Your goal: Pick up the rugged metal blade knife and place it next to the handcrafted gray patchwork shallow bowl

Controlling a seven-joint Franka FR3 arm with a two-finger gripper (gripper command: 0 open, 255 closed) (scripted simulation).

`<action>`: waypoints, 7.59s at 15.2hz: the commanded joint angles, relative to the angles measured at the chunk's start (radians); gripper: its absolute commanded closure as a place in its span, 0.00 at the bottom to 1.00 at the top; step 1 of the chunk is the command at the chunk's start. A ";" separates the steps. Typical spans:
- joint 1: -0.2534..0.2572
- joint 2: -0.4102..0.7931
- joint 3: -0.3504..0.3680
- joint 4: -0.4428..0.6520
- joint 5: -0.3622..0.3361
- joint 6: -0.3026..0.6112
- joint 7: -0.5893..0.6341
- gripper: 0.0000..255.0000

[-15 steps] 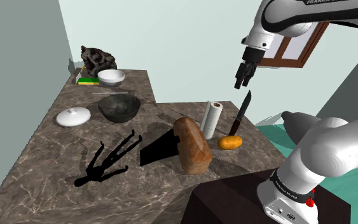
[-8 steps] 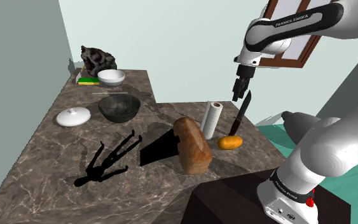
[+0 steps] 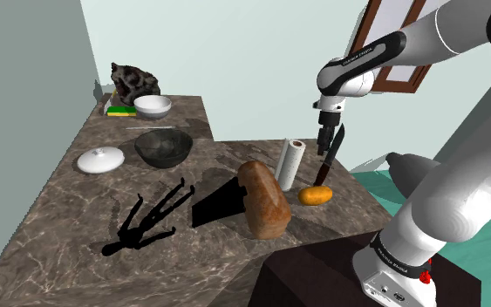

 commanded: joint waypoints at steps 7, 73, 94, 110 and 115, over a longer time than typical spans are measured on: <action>0.002 0.066 -0.004 -0.066 0.025 0.116 -0.031 0.00; 0.002 -0.213 0.051 0.348 -0.051 -0.556 0.076 1.00; 0.012 -0.157 0.055 0.687 -0.029 -0.841 0.073 1.00; 0.137 0.035 0.217 0.884 0.155 -0.830 0.384 1.00; 0.179 0.149 0.260 1.017 0.208 -0.835 0.483 1.00</action>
